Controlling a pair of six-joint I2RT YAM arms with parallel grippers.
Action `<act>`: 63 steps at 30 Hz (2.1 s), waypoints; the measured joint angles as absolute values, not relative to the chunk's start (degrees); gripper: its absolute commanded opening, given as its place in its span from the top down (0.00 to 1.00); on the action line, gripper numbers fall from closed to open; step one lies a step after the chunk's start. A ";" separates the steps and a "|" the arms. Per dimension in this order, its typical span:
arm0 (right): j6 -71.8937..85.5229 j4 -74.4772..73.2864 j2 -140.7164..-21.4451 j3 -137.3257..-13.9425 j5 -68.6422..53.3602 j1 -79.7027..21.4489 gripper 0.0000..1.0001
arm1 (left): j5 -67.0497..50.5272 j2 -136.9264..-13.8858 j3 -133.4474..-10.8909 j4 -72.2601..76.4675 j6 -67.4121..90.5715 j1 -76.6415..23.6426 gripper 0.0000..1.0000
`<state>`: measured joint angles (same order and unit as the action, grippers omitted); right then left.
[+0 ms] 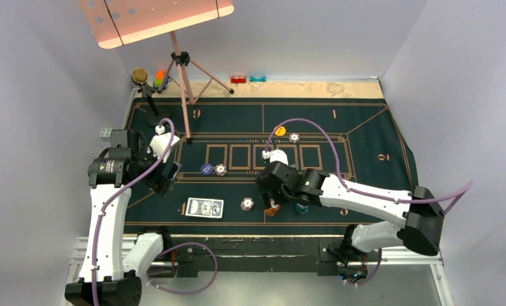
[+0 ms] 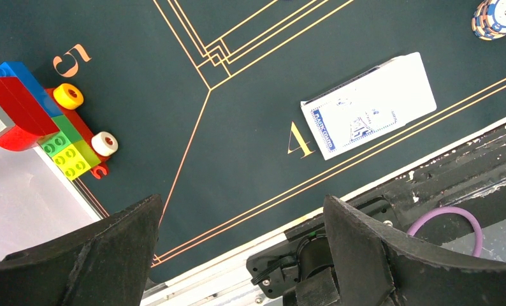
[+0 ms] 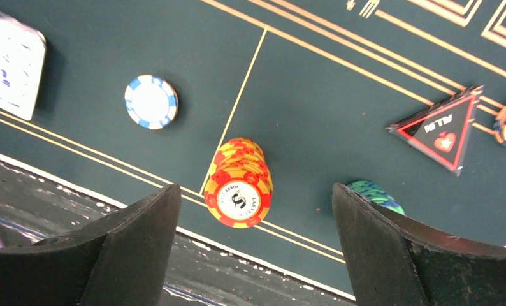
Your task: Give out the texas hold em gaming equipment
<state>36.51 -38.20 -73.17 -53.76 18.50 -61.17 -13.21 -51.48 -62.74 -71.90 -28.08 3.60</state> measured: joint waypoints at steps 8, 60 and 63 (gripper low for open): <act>37.50 -37.52 -76.36 -51.07 16.91 -63.02 0.27 | -13.19 -51.46 -62.74 -71.92 -28.08 3.60 0.00; 32.32 -37.32 -89.01 -75.09 15.05 -55.70 0.94 | -12.38 -50.87 -62.74 -71.81 -28.12 3.60 0.00; 29.47 -36.34 -98.43 -83.42 15.03 -54.00 0.96 | -12.40 -50.98 -62.74 -71.55 -28.12 3.60 0.00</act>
<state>29.47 -36.34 -98.43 -83.42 15.03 -54.00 -12.40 -50.98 -62.74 -71.55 -28.12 3.60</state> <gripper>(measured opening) 0.464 0.997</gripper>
